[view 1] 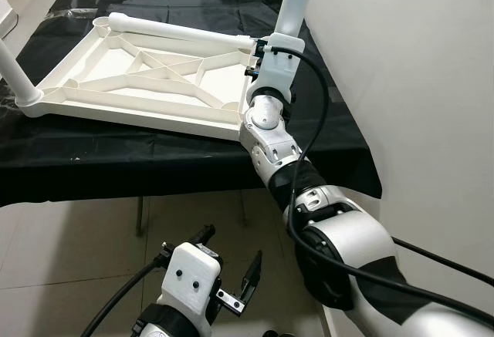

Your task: Building children table

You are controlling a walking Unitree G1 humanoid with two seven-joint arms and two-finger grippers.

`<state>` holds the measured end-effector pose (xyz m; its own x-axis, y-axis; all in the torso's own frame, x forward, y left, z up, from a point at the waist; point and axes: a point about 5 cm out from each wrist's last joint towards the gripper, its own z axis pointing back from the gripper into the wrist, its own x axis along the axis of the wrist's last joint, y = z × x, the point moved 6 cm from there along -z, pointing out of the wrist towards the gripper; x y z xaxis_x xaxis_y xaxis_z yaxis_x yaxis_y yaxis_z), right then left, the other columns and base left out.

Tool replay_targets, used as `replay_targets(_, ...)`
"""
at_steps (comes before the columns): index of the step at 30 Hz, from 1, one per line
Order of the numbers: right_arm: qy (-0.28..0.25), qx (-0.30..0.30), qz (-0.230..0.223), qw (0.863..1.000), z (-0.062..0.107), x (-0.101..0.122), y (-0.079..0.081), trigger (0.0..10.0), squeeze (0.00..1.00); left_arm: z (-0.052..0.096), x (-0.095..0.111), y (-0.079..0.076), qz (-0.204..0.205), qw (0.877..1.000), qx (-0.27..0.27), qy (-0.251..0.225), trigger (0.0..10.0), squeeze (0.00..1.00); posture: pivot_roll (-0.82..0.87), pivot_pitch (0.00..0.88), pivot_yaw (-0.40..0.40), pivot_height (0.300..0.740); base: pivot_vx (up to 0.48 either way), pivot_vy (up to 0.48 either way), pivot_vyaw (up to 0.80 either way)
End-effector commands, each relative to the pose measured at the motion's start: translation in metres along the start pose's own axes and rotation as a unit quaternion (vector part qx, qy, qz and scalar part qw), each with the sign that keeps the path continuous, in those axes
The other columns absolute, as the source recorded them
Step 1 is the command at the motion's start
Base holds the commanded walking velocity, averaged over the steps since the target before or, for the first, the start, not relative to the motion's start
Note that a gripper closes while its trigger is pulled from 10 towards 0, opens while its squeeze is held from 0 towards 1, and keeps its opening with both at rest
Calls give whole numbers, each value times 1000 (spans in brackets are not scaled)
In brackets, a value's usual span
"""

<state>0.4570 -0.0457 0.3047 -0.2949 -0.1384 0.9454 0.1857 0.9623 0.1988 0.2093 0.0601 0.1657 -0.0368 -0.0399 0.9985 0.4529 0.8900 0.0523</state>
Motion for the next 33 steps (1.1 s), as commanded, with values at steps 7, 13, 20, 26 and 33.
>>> replay_targets(7, -53, 41, -57, 996, -11, 47, 9, 10000, 0, 0, -9, -2, 1, 1000, -3, 16, 10000, 0, 120, 195, -48, 740, 0, 0, 0)
replay_targets(13, -87, 116, -100, 984, -10, 75, 23, 10000, 0, -2, -11, 0, 3, 1000, 0, 18, 10000, 0, 116, 190, -49, 740, 0, 0, 0)
replay_targets(20, -39, 251, -120, 960, 11, 43, 42, 10000, 0, -10, -19, 27, -19, 998, 51, 43, 10000, 1000, 113, 179, -51, 740, 0, 0, 0)
replay_targets(26, -11, 348, -146, 926, 41, 25, 38, 10000, 0, -28, -11, 70, -105, 989, 94, 50, 10000, 824, 109, 161, -45, 740, 0, 0, 0)
replay_targets(33, 12, 407, -158, 899, 67, 18, 39, 10000, 0, -41, -2, 77, -141, 986, 80, 43, 10000, 0, 106, 140, -34, 740, 0, 0, 0)
